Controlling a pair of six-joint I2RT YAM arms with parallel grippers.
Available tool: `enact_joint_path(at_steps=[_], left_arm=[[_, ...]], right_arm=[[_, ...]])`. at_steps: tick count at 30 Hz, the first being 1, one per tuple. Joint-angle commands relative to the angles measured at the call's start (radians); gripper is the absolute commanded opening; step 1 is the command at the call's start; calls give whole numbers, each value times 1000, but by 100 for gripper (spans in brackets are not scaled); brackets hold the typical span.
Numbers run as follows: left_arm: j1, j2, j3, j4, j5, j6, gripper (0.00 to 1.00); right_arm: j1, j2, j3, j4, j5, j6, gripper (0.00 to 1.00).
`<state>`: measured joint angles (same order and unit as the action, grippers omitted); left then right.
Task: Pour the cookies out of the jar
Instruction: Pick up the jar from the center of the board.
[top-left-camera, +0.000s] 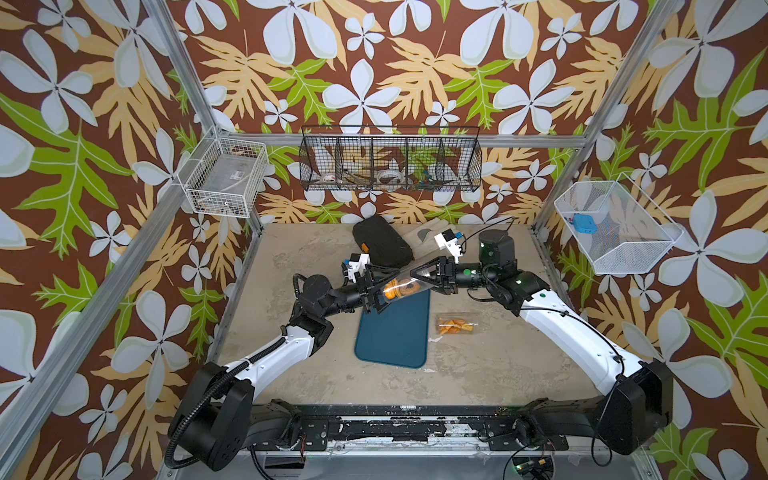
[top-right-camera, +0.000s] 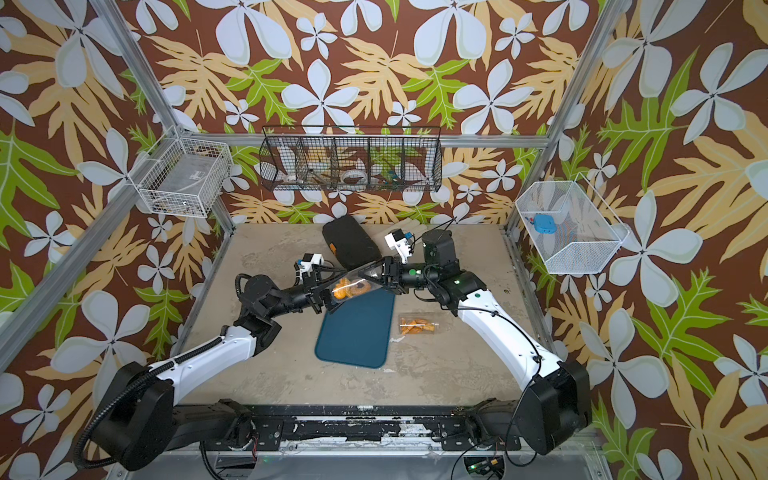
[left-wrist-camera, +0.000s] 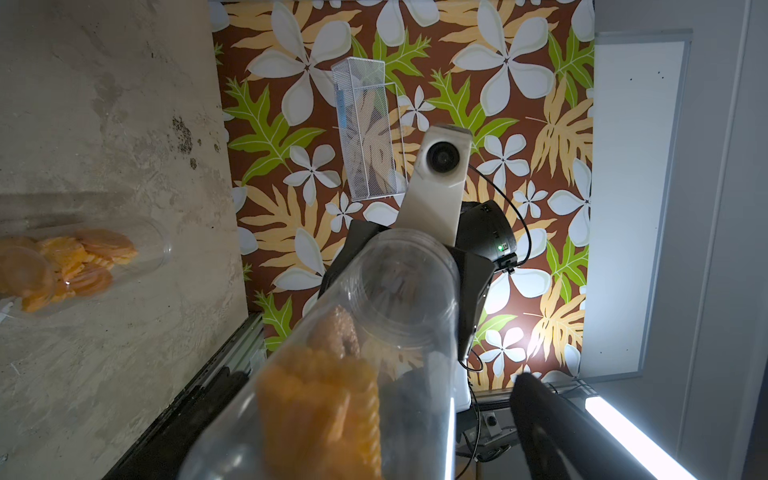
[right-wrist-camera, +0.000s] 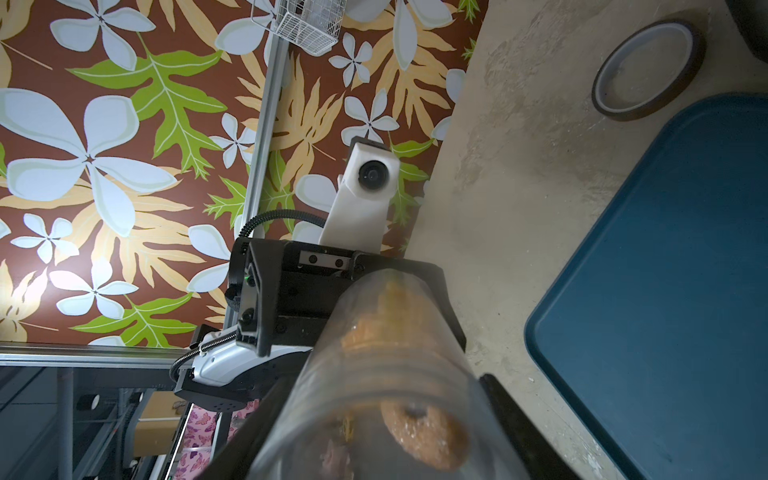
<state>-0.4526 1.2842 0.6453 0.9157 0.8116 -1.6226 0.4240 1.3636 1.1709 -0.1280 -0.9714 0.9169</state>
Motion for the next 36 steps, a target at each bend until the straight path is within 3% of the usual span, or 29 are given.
enact_joint_path(at_steps=[1,6,17,26,36], left_arm=[[0,10,-5,113,28,-40,98],[-3,20,2,126,35,-46,94],[-6,23,-36,168,17,-75,74],[-5,13,-56,172,15,-73,69],[5,-3,-70,104,38,-22,64]], right_arm=[[0,2,-8,62,28,27,61],[-1,-1,-32,100,44,55,61],[0,9,-28,84,42,45,62],[-1,-4,-30,45,53,14,74],[-6,-16,-26,11,49,-18,80]])
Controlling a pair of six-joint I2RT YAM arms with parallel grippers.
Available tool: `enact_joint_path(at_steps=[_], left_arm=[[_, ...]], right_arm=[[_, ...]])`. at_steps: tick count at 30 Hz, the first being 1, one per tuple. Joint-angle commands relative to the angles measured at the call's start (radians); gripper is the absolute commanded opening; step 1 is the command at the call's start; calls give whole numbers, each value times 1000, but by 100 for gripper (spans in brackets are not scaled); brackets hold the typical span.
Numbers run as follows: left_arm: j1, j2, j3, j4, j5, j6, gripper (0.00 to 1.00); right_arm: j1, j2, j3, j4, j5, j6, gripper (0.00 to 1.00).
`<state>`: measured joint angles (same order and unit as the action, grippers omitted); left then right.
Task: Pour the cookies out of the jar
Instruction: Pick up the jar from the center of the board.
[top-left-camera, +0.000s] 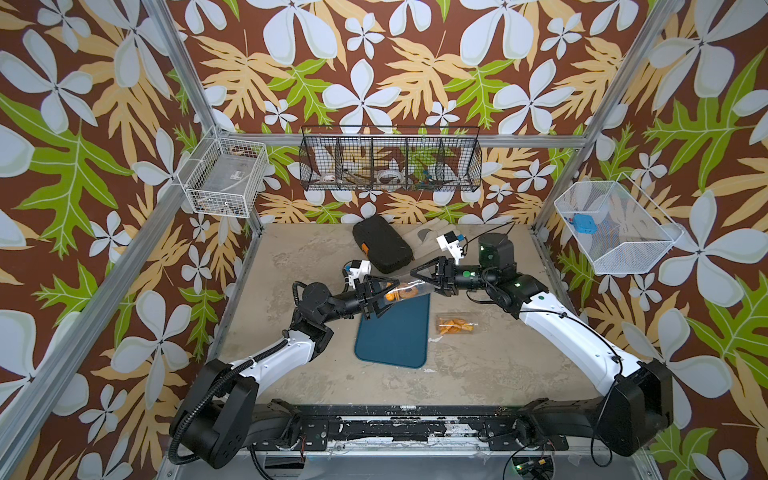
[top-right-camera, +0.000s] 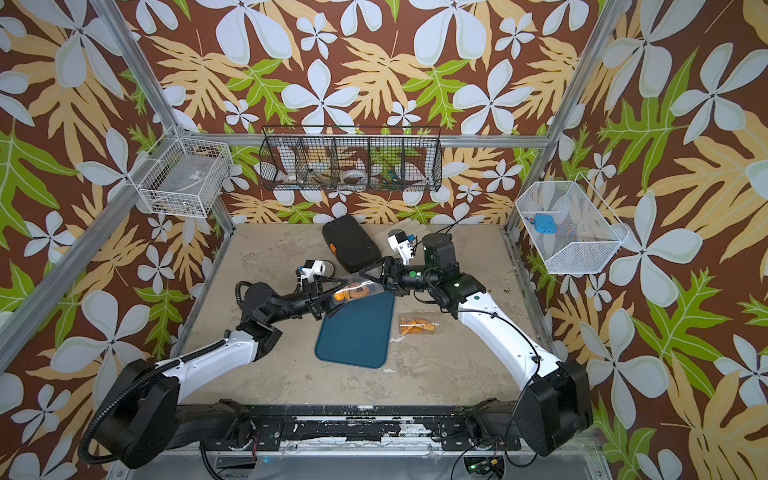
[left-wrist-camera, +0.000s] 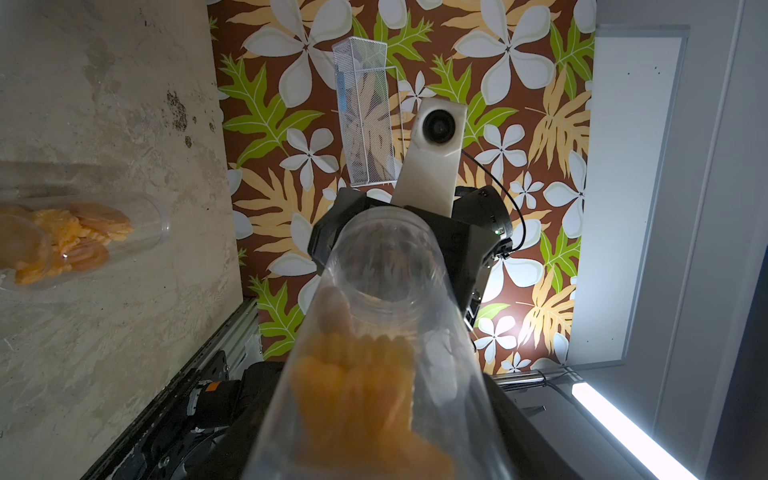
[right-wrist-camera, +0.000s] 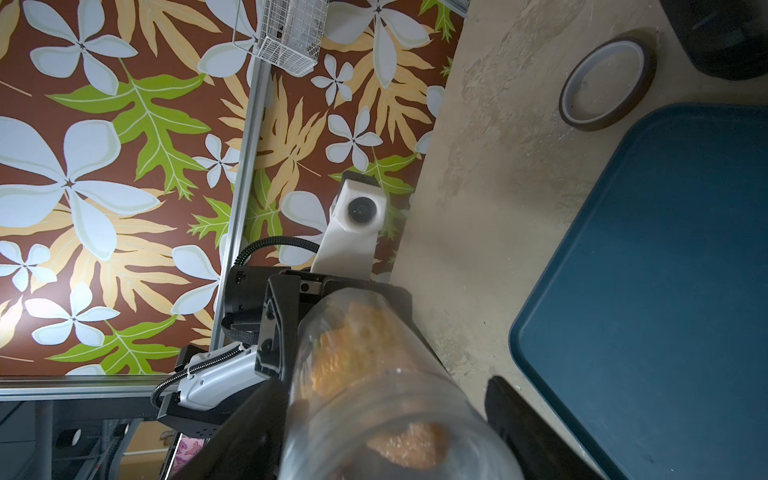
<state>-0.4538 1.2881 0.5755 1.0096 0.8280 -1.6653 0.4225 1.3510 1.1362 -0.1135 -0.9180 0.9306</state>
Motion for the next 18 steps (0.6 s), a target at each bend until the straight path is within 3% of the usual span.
enact_joint_path(at_steps=[1,3,5,8,18], left_arm=[[11,-7,0,12,27,22,63],[26,-12,2,17,39,23,63],[40,-16,6,17,58,23,61],[44,-18,16,23,93,25,59],[44,-49,15,-12,149,51,59]], right_arm=[[-16,-3,14,-21,-15,-45,83],[-72,-3,15,-47,-63,-53,87],[-140,-10,8,-47,-138,-44,100],[-181,-9,37,-78,-234,-73,100],[-125,-1,14,-94,-274,-76,97]])
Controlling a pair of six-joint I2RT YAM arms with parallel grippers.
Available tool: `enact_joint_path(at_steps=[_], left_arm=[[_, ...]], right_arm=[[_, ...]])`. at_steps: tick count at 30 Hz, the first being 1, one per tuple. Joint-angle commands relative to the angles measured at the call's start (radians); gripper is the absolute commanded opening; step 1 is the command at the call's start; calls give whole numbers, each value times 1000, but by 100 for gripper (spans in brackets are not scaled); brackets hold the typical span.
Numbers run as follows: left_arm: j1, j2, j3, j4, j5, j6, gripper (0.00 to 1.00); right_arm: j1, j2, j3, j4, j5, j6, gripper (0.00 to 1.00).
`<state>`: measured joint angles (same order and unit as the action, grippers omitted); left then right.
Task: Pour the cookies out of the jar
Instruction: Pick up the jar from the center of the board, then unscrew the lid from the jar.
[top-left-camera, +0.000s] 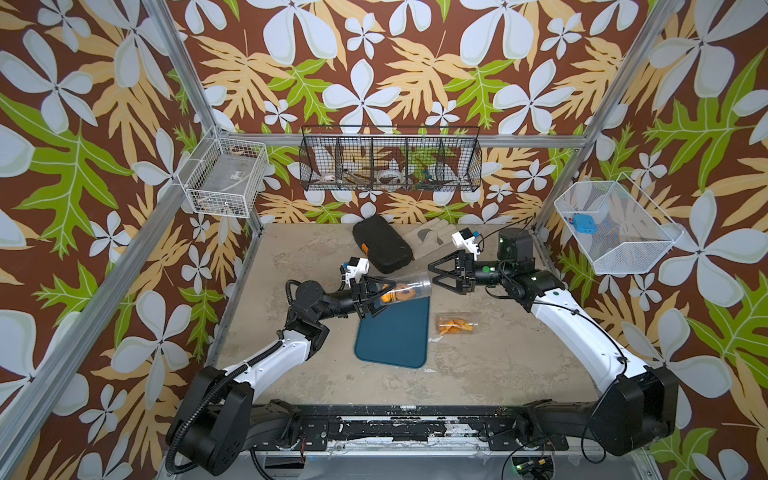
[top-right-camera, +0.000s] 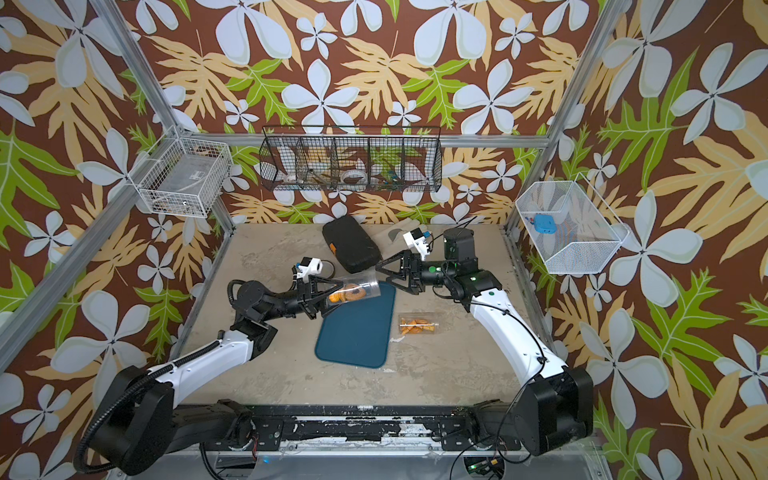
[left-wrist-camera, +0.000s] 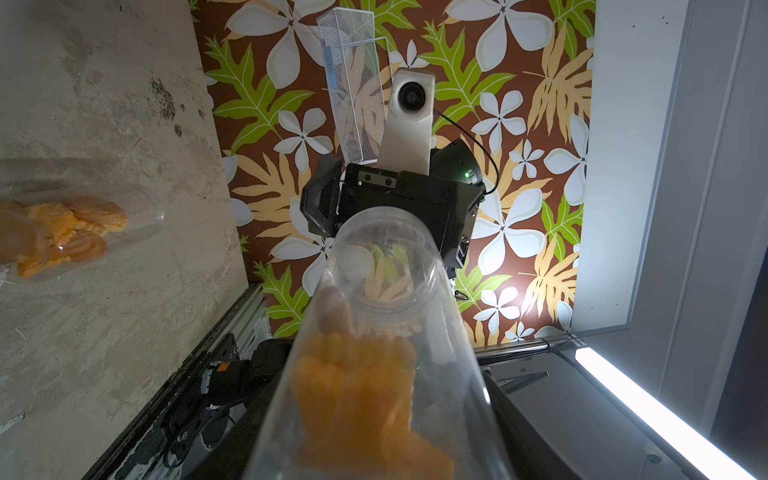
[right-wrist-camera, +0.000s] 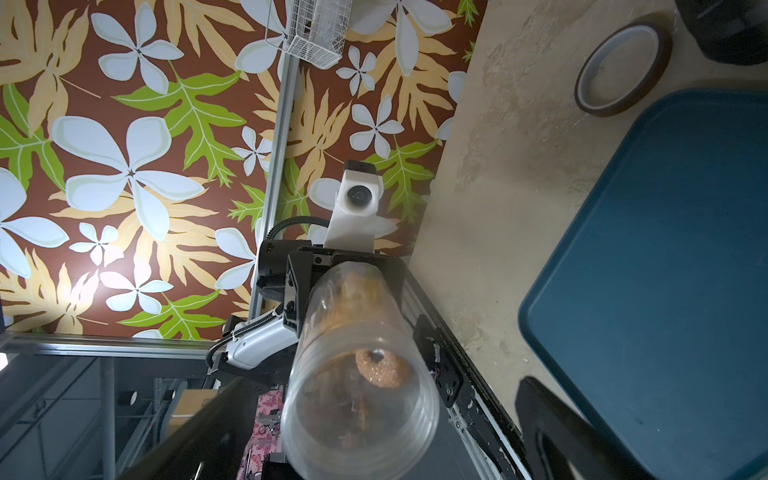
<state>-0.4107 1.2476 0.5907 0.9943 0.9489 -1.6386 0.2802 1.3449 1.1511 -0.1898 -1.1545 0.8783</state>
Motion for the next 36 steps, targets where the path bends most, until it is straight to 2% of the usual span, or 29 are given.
enact_joint_path(at_steps=[1,5,13,19,29,34,36], left_arm=[[1,-12,0,2,29,26,59],[2,-14,1,-2,36,28,58],[3,-27,-6,-25,36,39,56],[4,-25,-9,-28,36,39,56],[4,-23,-14,-28,34,37,56],[4,-30,-20,-18,31,24,56],[4,-34,-26,-6,30,12,56]], right_arm=[[26,8,-1,-26,-39,-31,97],[52,14,1,-10,-46,-26,92],[64,-8,-15,-17,-54,-26,74],[64,-37,-46,-10,-68,-25,78],[65,-45,-50,18,-88,-33,56],[64,-36,-33,-2,-88,-101,56],[64,-29,-8,-39,-89,-178,57]])
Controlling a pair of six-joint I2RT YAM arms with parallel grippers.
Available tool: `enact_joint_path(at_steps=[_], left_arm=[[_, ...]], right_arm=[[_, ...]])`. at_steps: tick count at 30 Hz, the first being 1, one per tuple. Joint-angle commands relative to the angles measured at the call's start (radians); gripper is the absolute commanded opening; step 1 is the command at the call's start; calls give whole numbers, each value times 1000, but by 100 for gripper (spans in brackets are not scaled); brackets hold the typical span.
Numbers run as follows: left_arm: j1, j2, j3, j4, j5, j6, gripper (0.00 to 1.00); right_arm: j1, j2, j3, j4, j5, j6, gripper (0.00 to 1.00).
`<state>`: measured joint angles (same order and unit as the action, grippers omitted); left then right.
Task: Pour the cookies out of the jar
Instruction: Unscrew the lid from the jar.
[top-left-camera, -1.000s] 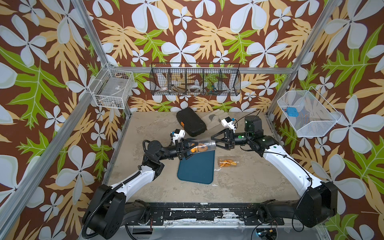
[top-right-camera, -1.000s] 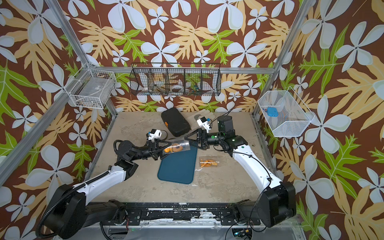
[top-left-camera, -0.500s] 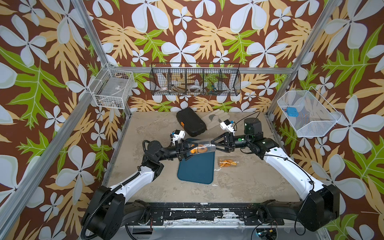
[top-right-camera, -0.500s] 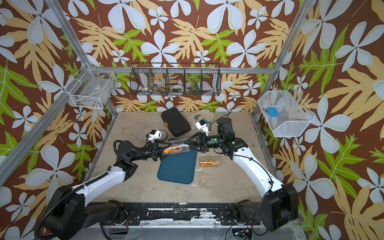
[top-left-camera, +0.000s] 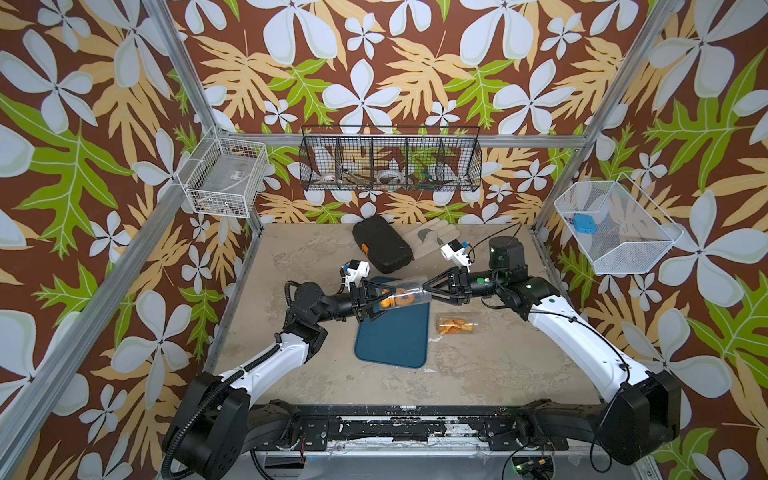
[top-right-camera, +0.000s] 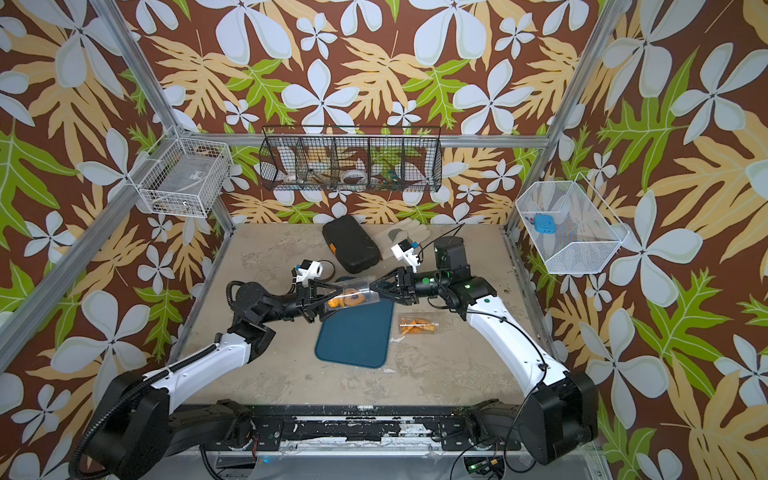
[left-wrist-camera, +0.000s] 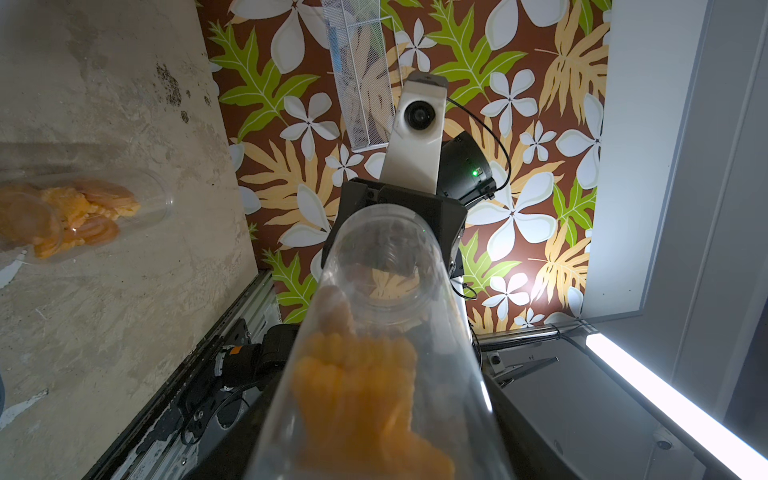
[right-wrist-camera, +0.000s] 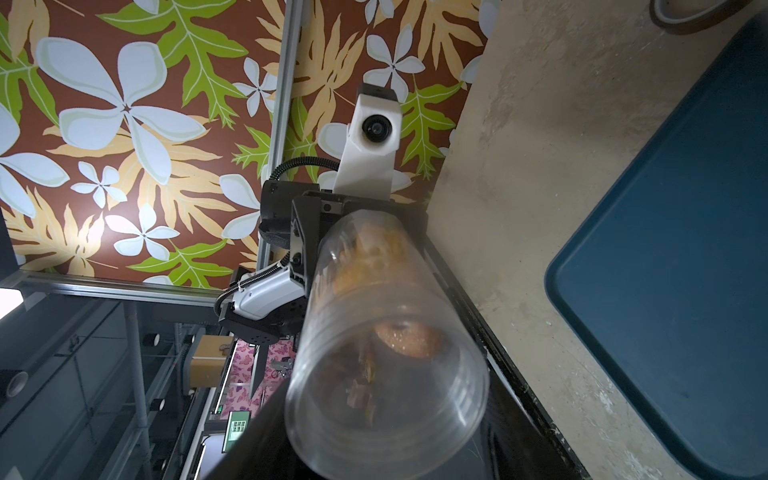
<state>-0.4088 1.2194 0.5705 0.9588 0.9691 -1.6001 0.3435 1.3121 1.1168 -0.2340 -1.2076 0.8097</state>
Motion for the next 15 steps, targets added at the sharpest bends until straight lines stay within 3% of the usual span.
enact_joint_path(at_steps=[1,4,15], left_arm=[[2,-8,-7,31,9,-30,56],[2,-11,-14,40,10,-39,56],[2,-35,-56,98,3,-106,56]], right_arm=[[0,5,36,-9,-34,-145,59],[1,14,64,-42,-23,-259,64],[1,6,29,104,5,-453,70]])
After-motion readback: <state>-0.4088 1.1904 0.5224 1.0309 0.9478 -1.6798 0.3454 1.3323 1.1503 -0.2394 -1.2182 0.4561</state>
